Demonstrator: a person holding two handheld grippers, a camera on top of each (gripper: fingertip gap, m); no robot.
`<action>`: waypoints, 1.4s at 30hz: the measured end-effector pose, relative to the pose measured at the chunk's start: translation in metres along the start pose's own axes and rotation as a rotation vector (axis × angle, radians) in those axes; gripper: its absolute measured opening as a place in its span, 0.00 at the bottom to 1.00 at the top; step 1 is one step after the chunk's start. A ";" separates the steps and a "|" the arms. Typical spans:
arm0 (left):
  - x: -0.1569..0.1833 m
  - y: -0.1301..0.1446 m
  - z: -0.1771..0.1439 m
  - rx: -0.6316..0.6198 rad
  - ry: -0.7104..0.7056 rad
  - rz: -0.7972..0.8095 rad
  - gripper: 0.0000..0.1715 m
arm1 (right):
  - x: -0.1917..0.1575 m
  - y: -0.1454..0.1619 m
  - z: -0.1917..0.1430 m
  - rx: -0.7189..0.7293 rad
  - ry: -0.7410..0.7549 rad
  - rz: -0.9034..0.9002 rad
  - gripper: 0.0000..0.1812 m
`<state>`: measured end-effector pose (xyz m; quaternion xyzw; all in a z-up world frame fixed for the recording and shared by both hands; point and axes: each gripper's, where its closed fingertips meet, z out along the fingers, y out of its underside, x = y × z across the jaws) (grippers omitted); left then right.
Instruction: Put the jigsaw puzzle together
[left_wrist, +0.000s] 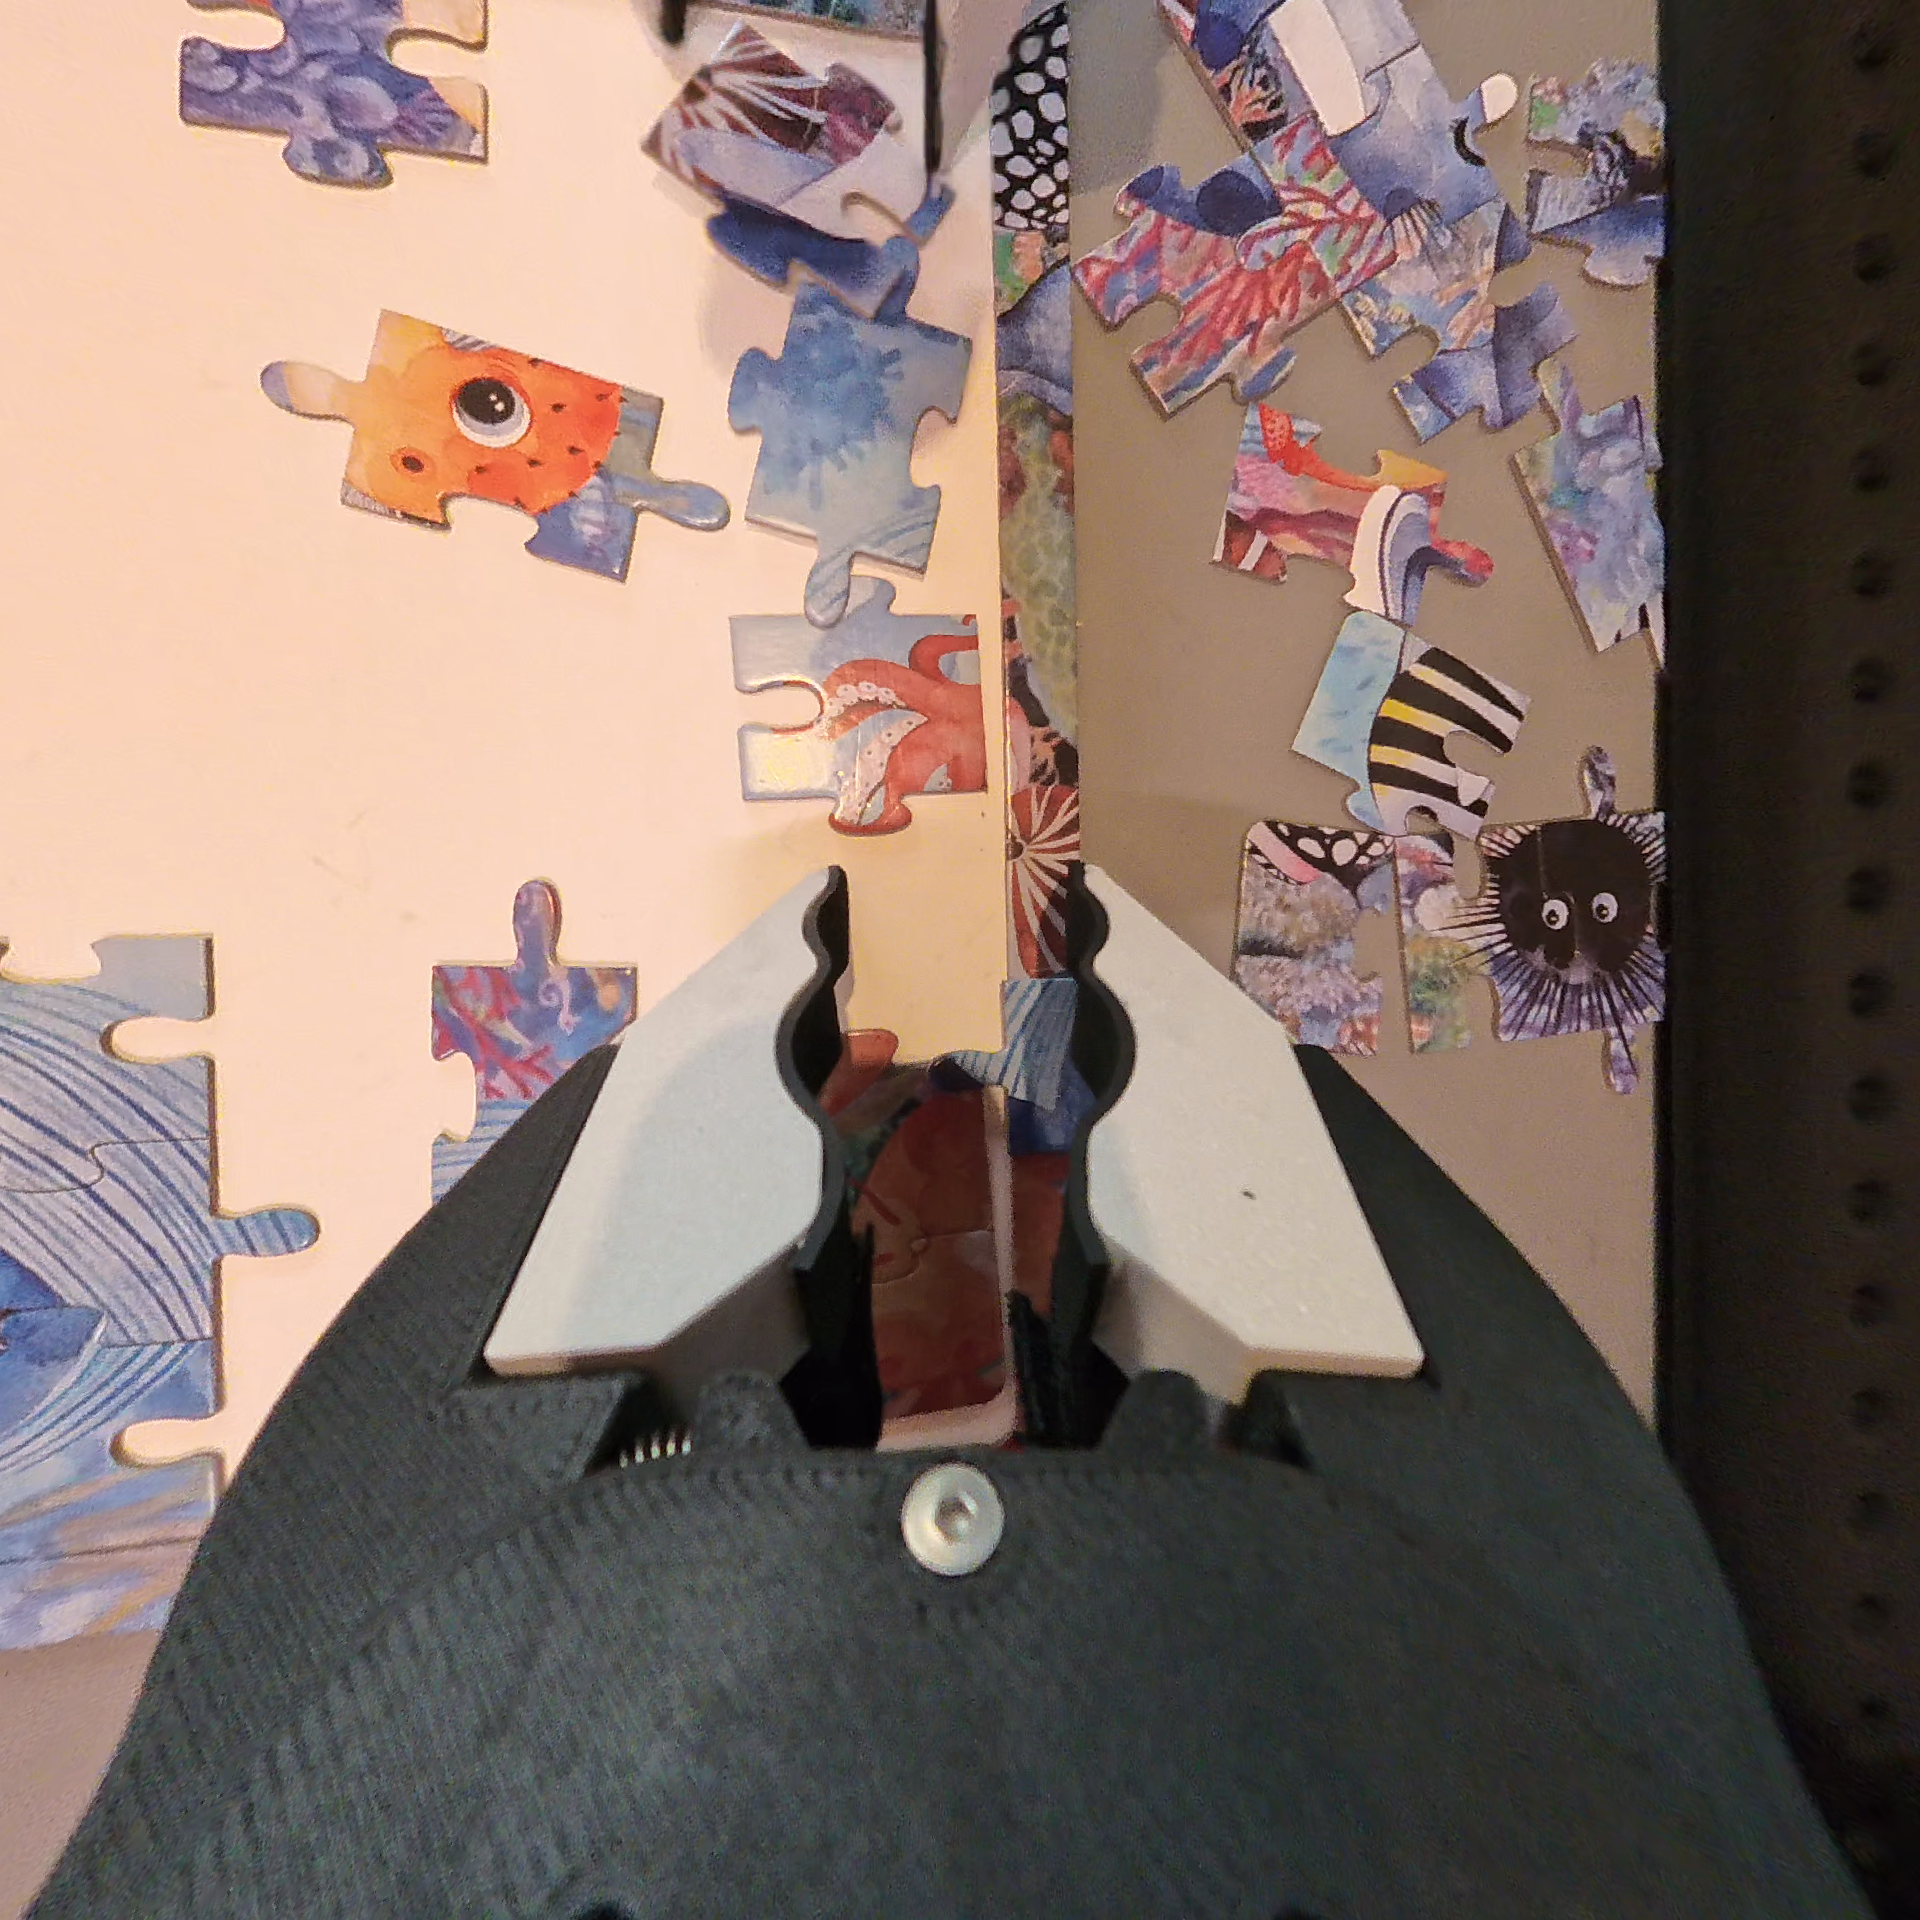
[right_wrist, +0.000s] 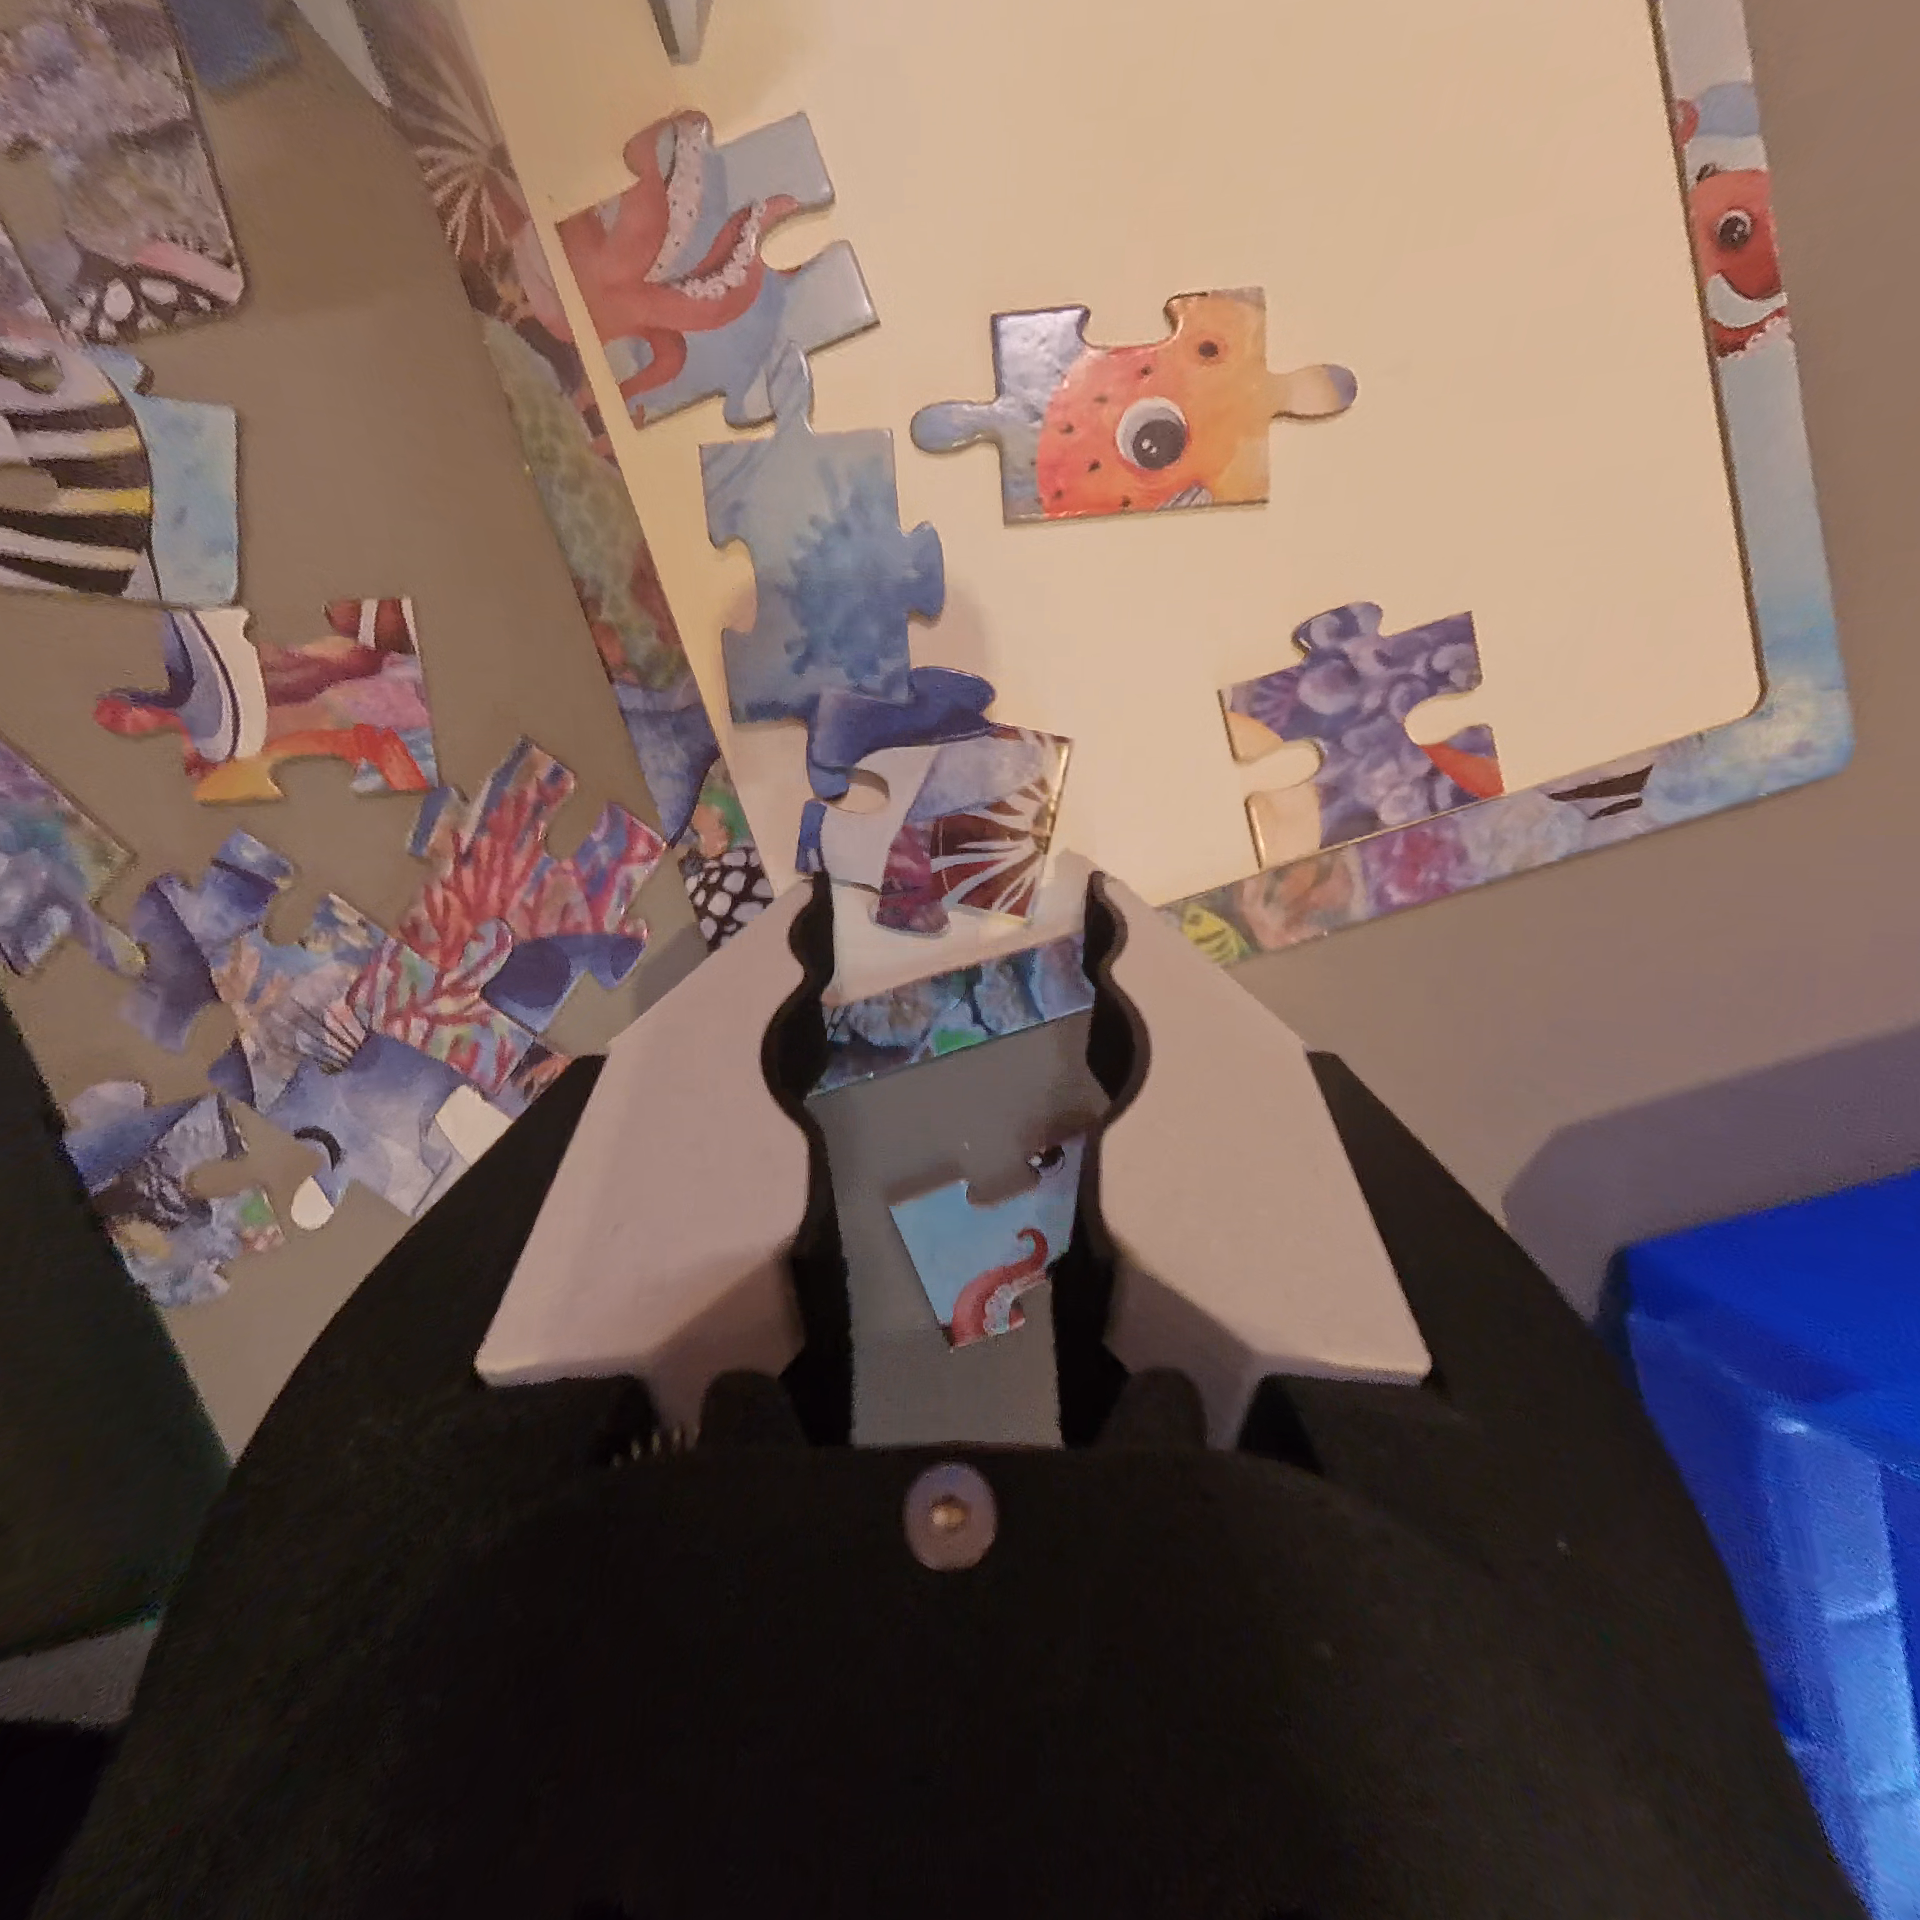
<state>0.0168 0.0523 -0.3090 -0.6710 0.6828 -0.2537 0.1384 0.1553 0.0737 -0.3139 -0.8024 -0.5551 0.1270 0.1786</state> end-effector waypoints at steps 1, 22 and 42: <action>0.000 0.000 0.000 -0.002 -0.001 0.001 0.23 | 0.001 -0.001 0.001 0.006 0.000 0.012 0.25; -0.019 -0.044 0.014 0.105 -0.115 -0.032 0.26 | -0.010 -0.033 0.010 0.140 -0.030 0.063 0.14; -0.017 -0.071 0.034 0.230 -0.008 -0.196 0.10 | -0.012 -0.041 0.001 0.316 0.034 -0.092 0.10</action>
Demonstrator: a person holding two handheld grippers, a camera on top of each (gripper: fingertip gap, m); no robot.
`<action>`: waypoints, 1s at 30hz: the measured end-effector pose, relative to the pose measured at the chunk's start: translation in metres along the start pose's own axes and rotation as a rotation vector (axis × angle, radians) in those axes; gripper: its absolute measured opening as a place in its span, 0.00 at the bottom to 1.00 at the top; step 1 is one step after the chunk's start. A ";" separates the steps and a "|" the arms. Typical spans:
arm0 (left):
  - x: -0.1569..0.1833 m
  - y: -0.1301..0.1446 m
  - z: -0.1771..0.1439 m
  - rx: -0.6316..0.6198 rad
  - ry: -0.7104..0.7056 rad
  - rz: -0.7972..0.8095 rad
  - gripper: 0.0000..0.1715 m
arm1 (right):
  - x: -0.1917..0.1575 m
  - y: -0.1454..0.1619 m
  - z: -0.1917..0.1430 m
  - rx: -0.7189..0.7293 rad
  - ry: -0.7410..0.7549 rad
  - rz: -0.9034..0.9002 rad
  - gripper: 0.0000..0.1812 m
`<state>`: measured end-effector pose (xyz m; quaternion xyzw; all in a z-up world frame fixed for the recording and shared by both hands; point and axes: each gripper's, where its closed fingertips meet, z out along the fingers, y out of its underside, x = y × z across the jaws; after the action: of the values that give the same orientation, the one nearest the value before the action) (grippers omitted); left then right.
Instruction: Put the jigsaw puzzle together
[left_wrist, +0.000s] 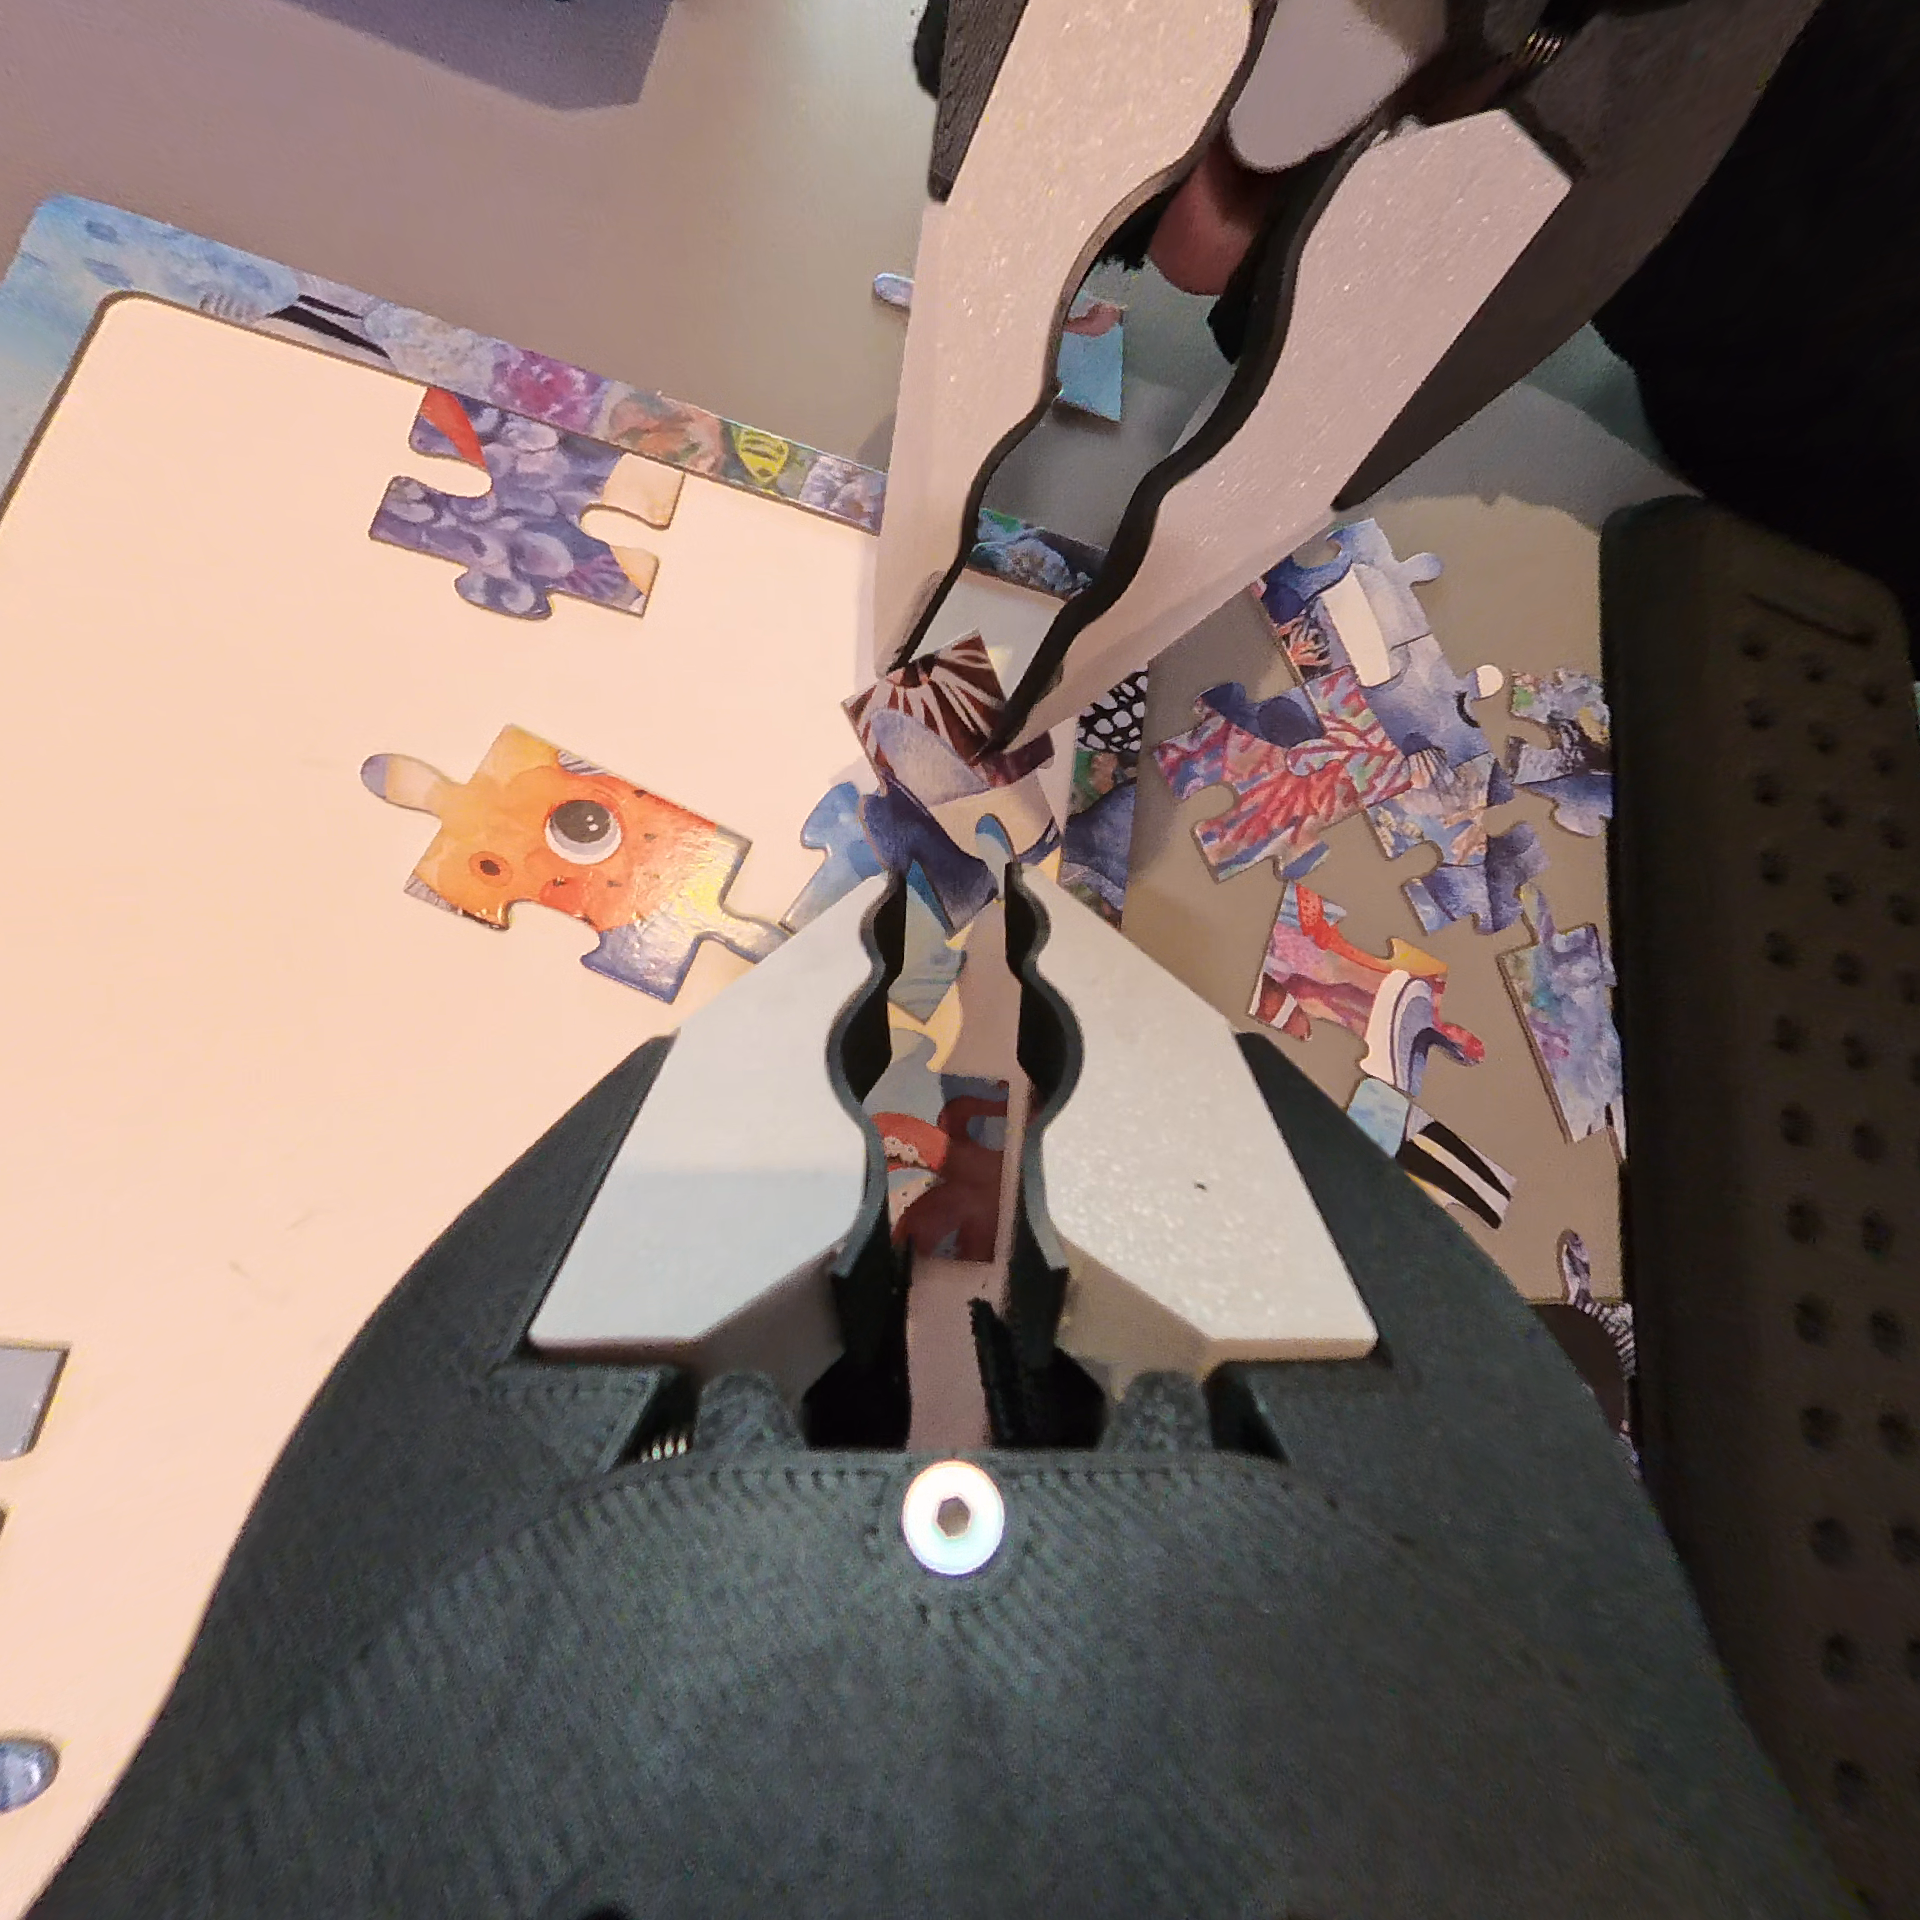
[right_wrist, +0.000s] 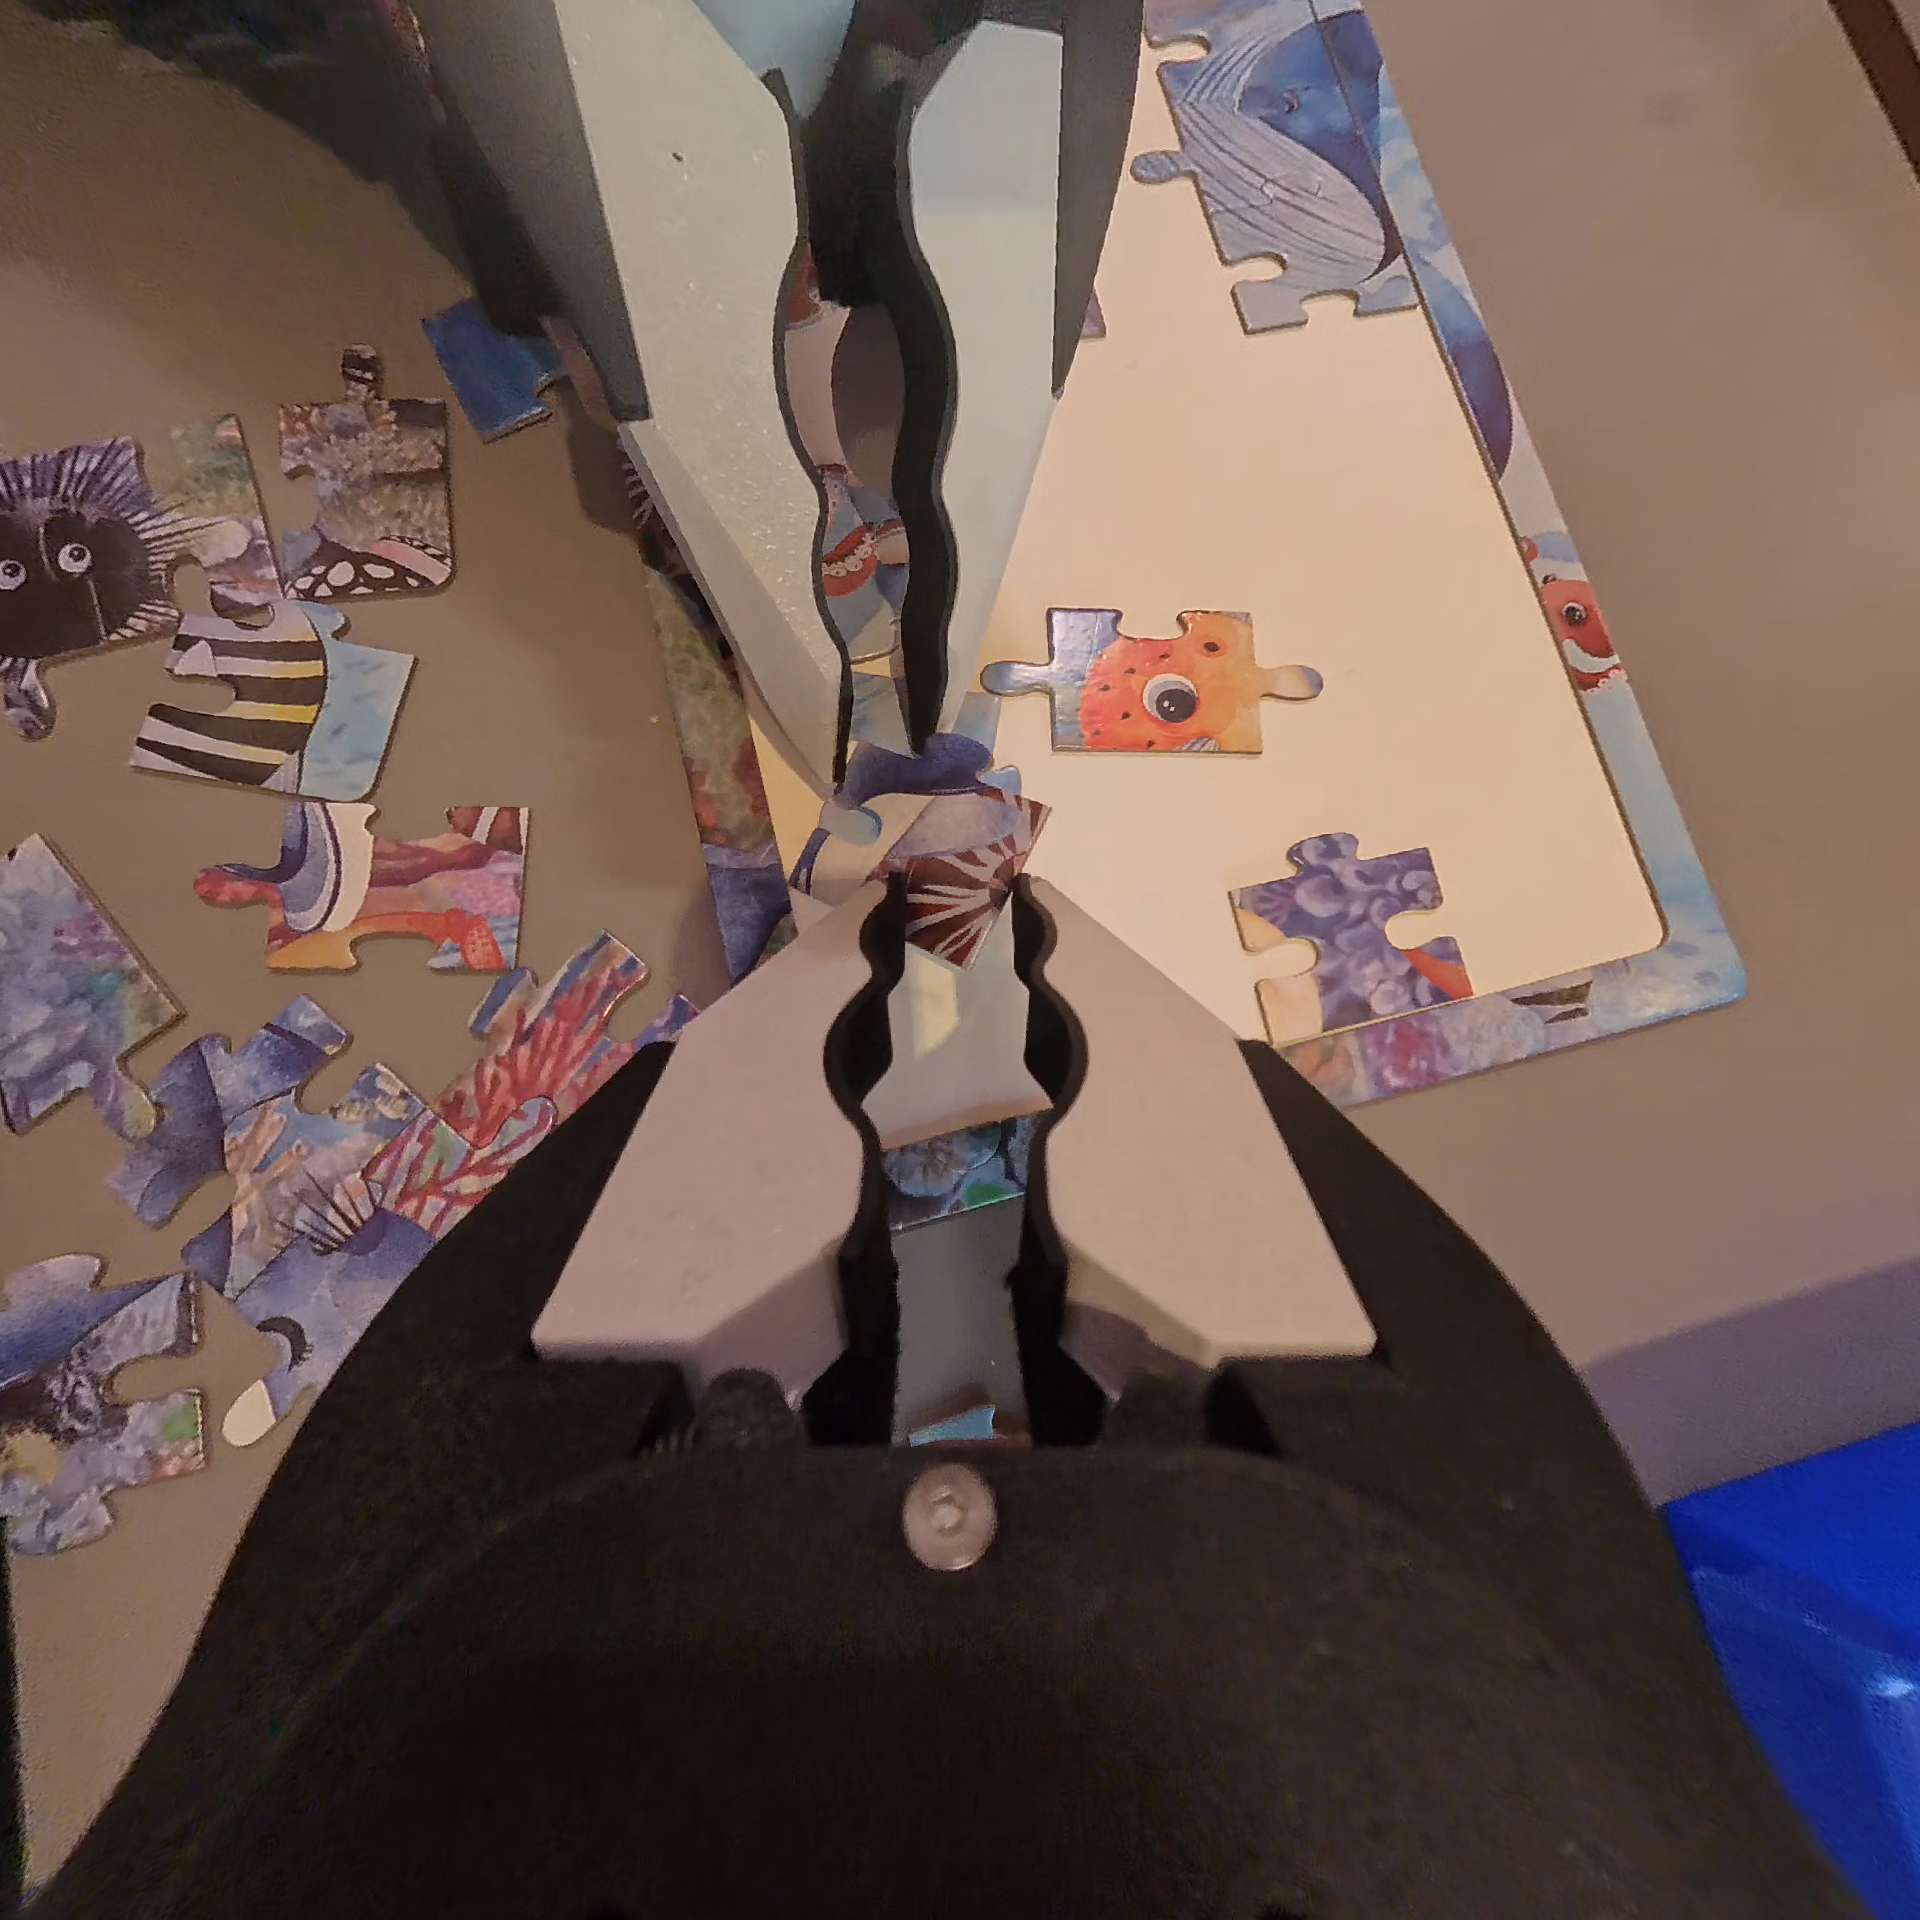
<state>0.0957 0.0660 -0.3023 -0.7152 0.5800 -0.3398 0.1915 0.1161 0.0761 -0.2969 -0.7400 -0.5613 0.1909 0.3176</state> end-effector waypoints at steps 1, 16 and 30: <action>-0.001 0.000 0.000 0.004 -0.001 0.000 0.09 | 0.000 0.000 0.000 0.004 0.003 -0.001 0.10; 0.003 -0.014 -0.010 0.094 0.035 0.036 0.02 | 0.001 -0.014 -0.019 0.142 -0.052 0.102 0.01; -0.003 -0.027 -0.032 0.179 0.011 0.071 0.12 | 0.001 -0.043 -0.049 0.361 -0.107 0.176 0.00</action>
<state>0.0915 0.0795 -0.2627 -0.6723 0.5736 -0.3870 0.2633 0.1173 0.0713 -0.2314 -0.7060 -0.4673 0.3547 0.3968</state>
